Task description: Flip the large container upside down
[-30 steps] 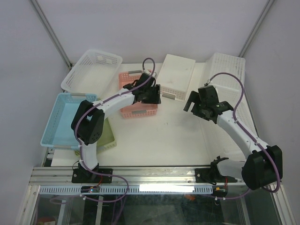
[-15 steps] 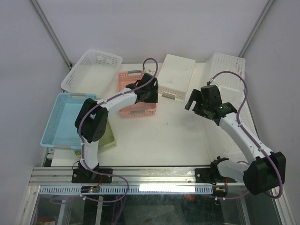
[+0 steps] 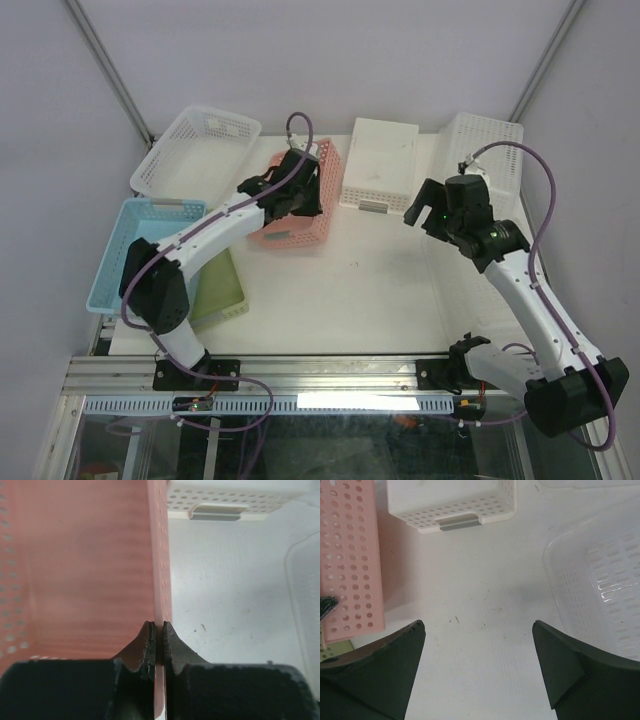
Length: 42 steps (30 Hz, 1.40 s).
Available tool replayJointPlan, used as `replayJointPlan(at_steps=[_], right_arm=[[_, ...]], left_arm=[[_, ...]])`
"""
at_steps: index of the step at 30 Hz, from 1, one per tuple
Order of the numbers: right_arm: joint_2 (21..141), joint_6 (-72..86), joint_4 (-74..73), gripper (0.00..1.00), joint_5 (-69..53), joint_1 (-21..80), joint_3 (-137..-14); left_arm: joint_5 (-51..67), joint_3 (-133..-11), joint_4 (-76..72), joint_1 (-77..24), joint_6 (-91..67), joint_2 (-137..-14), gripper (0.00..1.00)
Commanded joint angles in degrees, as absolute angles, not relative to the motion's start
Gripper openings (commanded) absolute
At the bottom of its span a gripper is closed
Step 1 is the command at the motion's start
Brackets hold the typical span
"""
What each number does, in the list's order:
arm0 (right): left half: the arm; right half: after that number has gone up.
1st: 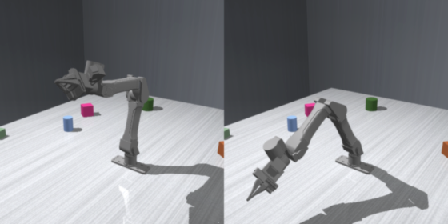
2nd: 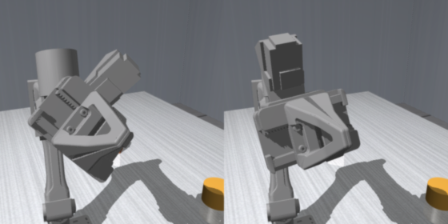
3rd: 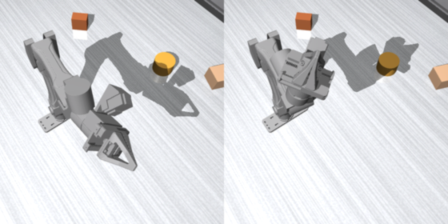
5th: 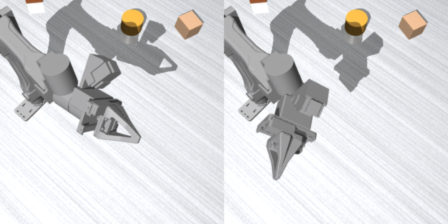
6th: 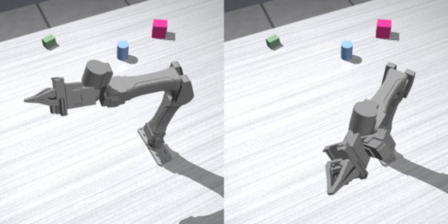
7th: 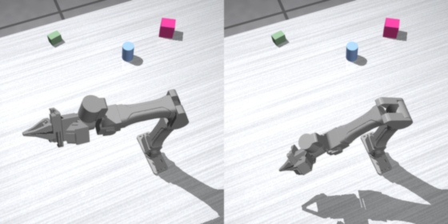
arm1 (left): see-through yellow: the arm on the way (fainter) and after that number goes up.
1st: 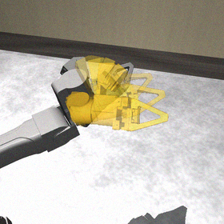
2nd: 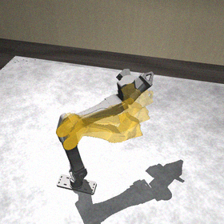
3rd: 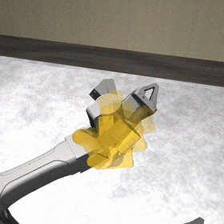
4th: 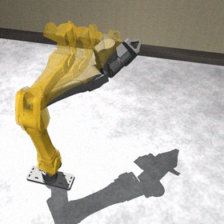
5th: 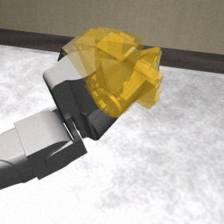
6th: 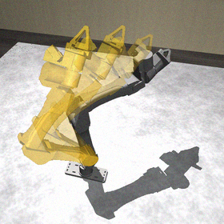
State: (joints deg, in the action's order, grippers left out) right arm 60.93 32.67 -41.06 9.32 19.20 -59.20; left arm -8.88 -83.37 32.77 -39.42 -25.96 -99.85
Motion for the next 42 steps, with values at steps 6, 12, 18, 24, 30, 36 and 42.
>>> replayJointPlan(at_steps=[6, 12, 18, 24, 30, 36, 42], right_arm=[[58.75, 30.84, -39.66, 0.92, 13.07, 18.85, -65.59], [57.75, 30.1, -40.45, 0.93, 18.1, 18.76, -67.72], [54.53, 29.86, -41.36, 0.93, 23.4, 18.37, -70.94], [53.05, 28.73, -41.87, 0.94, 25.97, 18.28, -72.25], [52.91, 29.35, -41.75, 0.94, 24.84, 18.2, -70.91], [52.69, 29.62, -41.33, 0.94, 23.98, 18.2, -69.97], [52.75, 29.53, -41.18, 0.94, 23.95, 18.2, -69.7]], left_arm=[[4.91, -86.51, 34.08, -39.9, -26.79, -82.84, 0.0], [21.81, -78.91, 22.18, -39.95, -39.13, -76.23, 0.0], [31.42, -71.08, 10.91, -39.64, -47.78, -77.01, 0.0], [42.83, -58.57, -16.52, -39.51, -66.39, -77.19, 0.0], [44.36, -49.27, -34.9, -37.21, -79.93, -79.75, 0.0], [41.42, -42.9, -38.77, -34.08, -84.64, -80.05, 0.0], [38.84, -42.32, -24.73, -32.59, -76.45, -80.88, 0.09]])
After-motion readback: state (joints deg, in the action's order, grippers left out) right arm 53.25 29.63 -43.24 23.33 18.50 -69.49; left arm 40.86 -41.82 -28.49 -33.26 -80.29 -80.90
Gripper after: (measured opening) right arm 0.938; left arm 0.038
